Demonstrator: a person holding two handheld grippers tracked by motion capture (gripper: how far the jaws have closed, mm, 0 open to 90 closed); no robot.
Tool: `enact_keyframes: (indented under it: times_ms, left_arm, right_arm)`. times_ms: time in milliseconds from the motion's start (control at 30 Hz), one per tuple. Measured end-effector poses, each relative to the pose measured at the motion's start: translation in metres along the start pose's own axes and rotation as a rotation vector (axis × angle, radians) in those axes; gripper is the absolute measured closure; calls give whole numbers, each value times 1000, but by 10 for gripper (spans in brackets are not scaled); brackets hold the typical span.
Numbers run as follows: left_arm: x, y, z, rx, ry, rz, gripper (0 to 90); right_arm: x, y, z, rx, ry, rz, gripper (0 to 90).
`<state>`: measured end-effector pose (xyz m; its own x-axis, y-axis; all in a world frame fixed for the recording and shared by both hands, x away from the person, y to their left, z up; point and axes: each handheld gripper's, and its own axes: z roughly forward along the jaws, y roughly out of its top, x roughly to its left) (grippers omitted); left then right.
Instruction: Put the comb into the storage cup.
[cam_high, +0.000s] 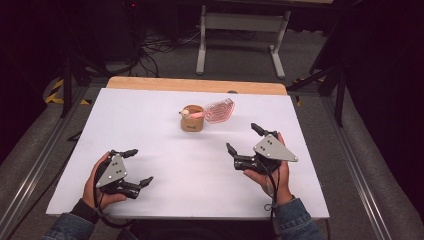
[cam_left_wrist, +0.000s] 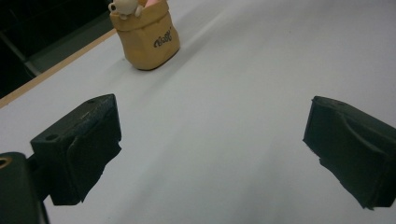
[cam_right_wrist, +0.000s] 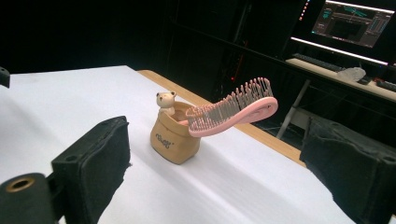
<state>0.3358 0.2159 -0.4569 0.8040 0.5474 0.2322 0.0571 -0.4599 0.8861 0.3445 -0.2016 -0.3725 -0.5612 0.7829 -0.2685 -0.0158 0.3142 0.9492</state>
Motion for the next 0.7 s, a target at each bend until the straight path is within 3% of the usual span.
enact_keyframes:
  times_ms: [700]
  left_arm:
    - [0, 0, 0, 3, -3, 2, 49]
  right_arm:
    - [7, -8, -14, 11, 7, -53, 87]
